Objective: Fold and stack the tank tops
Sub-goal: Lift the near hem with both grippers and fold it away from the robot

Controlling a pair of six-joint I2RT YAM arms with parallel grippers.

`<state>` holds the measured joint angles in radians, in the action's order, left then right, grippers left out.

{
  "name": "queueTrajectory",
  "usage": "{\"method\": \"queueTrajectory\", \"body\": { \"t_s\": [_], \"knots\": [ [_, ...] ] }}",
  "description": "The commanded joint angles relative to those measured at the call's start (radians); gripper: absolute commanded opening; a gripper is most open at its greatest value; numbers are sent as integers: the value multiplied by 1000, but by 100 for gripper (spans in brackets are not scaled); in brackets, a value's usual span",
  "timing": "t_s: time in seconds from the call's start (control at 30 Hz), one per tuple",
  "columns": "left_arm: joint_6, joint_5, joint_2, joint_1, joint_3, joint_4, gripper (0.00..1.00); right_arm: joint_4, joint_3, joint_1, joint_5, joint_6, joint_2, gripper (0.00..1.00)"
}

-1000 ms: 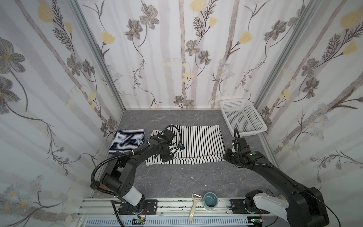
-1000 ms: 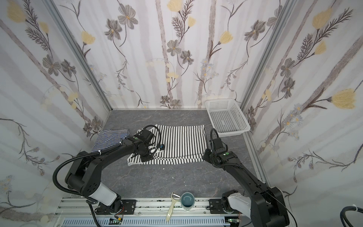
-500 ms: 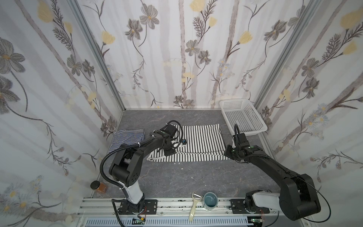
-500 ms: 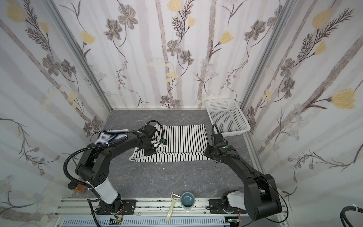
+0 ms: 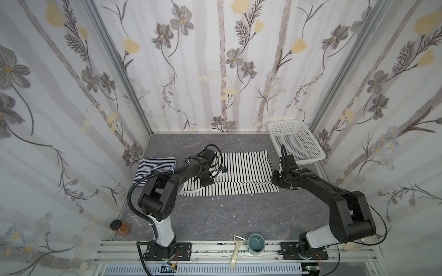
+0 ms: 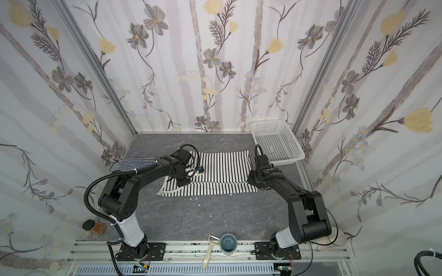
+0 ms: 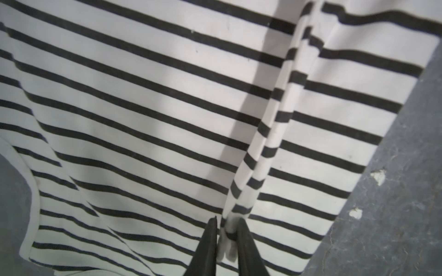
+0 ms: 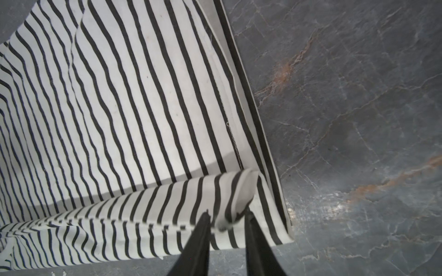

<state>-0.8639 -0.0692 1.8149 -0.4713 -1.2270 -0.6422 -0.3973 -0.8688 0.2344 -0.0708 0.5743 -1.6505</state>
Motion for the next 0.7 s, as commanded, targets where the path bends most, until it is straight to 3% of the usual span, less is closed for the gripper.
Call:
{"method": "queueTrajectory", "body": {
  "t_s": [0.0, 0.27, 0.57, 0.67],
  "knots": [
    [32, 11, 9, 2, -24, 20, 23, 0, -10, 2, 58, -11, 11, 32],
    [90, 39, -70, 26, 19, 40, 32, -38, -9, 66, 103, 11, 106, 34],
    [68, 29, -313, 72, 292, 21, 24, 10, -18, 122, 91, 16, -7, 33],
    [71, 27, -354, 117, 334, 22, 44, 20, -28, 127, 82, 15, -29, 33]
  ]
}}
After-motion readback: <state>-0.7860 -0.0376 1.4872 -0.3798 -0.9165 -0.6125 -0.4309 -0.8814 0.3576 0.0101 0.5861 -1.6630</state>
